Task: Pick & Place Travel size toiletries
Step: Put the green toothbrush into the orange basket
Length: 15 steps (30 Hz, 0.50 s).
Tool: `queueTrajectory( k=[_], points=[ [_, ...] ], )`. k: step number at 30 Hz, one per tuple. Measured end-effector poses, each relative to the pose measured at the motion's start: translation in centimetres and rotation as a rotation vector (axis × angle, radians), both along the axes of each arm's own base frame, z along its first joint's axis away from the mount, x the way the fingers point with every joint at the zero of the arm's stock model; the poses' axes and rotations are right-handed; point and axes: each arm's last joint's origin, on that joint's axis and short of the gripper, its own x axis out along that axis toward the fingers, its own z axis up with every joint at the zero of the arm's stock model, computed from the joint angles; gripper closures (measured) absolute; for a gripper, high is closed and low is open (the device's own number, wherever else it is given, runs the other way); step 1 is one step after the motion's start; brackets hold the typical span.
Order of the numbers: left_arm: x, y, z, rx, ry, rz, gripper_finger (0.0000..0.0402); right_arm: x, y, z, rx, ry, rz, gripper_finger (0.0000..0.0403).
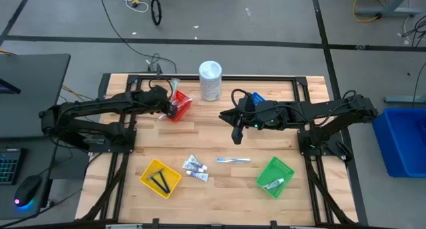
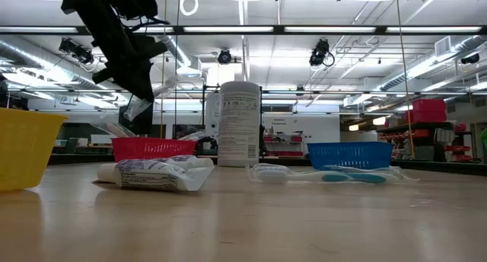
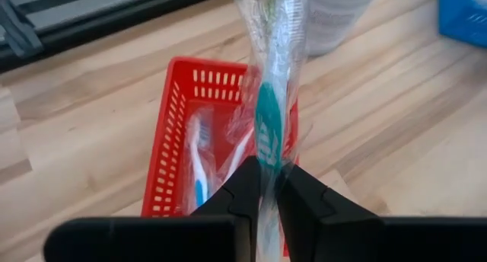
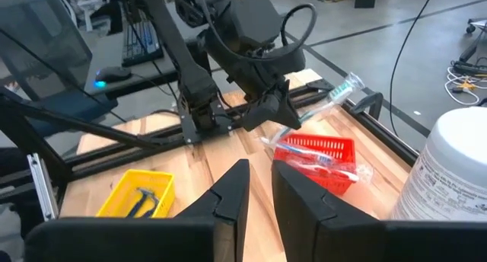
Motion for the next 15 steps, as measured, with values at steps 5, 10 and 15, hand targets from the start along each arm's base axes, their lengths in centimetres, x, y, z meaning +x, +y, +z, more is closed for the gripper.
queueTrajectory(
  k=[5, 10, 15],
  points=[
    [0.9, 0.3, -0.7, -0.011, 0.009, 0.012, 0.0365, 0.5, 0.1, -0.6, -0.003, 0.021, 0.001, 0.0337],
    [1.7, 0.7, -1.4, -0.006, 0.023, 0.026, 0.0357, 0.9, 0.1, -0.9, -0.004, 0.024, 0.000, 0.0340],
    [1.9, 1.1, -2.0, -0.005, 0.049, 0.067, 0.0362, 0.9, 0.2, -1.0, -0.005, 0.028, 0.000, 0.0337]
  ],
)
